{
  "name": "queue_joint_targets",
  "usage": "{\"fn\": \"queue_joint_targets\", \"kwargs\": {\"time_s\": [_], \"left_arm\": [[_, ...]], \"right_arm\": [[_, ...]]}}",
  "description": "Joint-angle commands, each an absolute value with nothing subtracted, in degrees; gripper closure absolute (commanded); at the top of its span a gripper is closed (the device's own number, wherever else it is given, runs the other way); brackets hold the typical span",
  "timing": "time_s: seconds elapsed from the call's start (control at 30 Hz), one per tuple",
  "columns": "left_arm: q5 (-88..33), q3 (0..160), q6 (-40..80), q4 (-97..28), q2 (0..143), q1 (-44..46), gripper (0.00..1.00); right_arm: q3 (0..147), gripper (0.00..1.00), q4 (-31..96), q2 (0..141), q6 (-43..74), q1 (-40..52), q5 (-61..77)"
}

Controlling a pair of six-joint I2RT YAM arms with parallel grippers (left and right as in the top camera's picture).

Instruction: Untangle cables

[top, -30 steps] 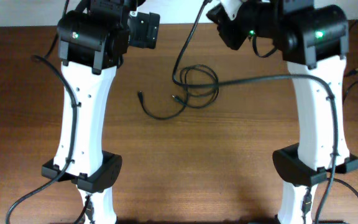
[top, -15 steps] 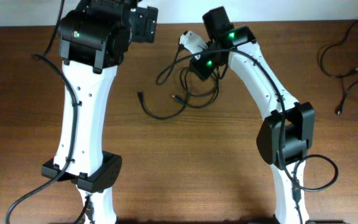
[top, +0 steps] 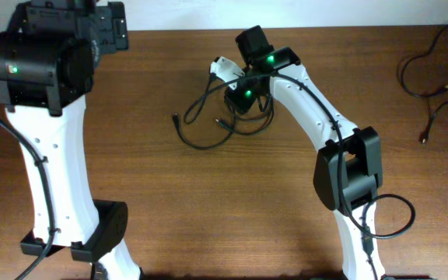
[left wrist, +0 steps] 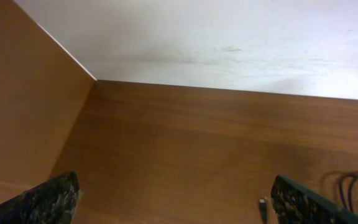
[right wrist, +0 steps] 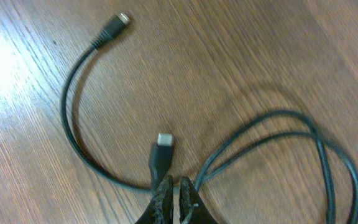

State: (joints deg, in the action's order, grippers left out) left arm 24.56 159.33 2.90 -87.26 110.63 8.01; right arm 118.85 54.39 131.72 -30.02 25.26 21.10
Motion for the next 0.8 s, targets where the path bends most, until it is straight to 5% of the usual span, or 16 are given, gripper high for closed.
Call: {"fn": "queue_joint_targets", "kwargs": {"time_s": [0.0,0.47,0.5,0.53,0.57,0.6,0.77], "left_arm": [[21.1,160.0,3.9,-87.3,110.4,8.0,0.01],[21.1,160.0,3.9,-88.5,110.4,8.0,0.01],[21.1,160.0,3.9,-88.7,110.4,8.0,0.01],[21.1,160.0,3.9,-88.8,110.4,8.0,0.01],[21.1,160.0,3.9,-89.0,110.4,8.0,0.01],[21.1,160.0,3.9,-89.1,110.4,8.0,0.01],[20.4,160.0,3.9,-89.3,110.4,8.0,0.01]], "right_arm": [[118.5,0.01,53.6,131.4,-29.7,25.8,20.4],[118.4,0.04,52.8,139.3,-27.0,25.3,16.7],[118.4,0.13,52.7,139.9,-26.6,25.2,16.3],[118.4,0.36,52.8,140.0,-26.3,25.1,16.0],[118.4,0.87,52.9,140.1,-26.2,24.9,15.8],[118.4,0.96,53.1,140.1,-26.0,24.6,15.8],[118.4,0.96,54.4,140.1,-26.0,23.2,15.8]]}}
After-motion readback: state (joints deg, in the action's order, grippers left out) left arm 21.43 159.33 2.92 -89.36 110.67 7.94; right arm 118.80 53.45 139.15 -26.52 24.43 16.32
